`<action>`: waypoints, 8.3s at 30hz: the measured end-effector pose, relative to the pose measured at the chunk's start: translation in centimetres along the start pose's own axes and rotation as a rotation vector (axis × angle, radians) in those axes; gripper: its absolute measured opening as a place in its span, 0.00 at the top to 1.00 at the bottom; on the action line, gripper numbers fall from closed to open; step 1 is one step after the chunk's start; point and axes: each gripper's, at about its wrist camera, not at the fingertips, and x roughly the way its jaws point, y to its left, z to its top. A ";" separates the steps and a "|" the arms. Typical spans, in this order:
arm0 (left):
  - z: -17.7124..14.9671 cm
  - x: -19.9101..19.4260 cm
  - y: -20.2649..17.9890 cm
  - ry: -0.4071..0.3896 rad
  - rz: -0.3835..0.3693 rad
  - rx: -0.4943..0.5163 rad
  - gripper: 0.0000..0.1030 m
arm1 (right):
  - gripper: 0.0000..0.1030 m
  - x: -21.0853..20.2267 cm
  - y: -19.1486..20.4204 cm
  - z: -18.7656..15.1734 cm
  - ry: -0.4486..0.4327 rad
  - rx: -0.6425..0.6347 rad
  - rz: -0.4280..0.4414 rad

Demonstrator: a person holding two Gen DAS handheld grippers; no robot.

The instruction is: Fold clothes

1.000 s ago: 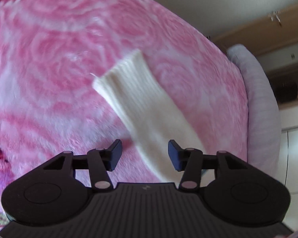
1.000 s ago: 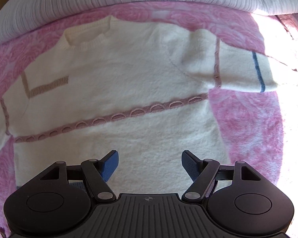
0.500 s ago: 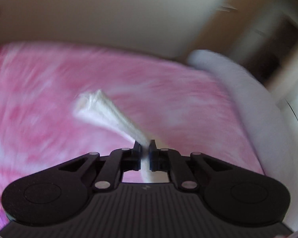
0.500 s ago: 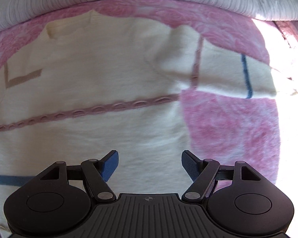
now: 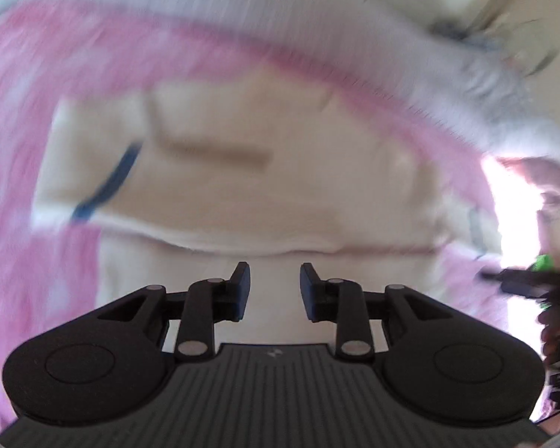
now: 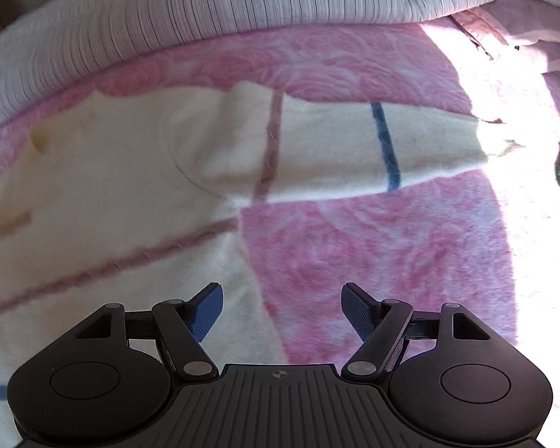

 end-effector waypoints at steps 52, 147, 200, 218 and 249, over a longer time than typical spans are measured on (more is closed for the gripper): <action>6.9 4.0 8.1 0.019 0.094 -0.030 0.68 | 0.88 11.7 4.2 5.6 -0.075 0.078 0.185; 11.7 3.7 1.7 -0.180 0.186 0.161 0.97 | 0.60 6.8 -3.0 1.8 -0.083 -0.288 0.138; -13.5 -3.3 7.9 0.092 0.160 0.345 0.86 | 0.59 -0.7 -1.5 -18.2 0.061 -0.383 -0.050; -19.1 -3.8 3.3 0.093 0.216 0.211 0.84 | 0.59 -2.1 -0.6 -22.2 0.033 -0.312 -0.006; -23.0 -27.0 -10.8 0.003 0.334 0.113 0.63 | 0.37 -28.7 -0.9 -24.1 0.005 -0.303 0.147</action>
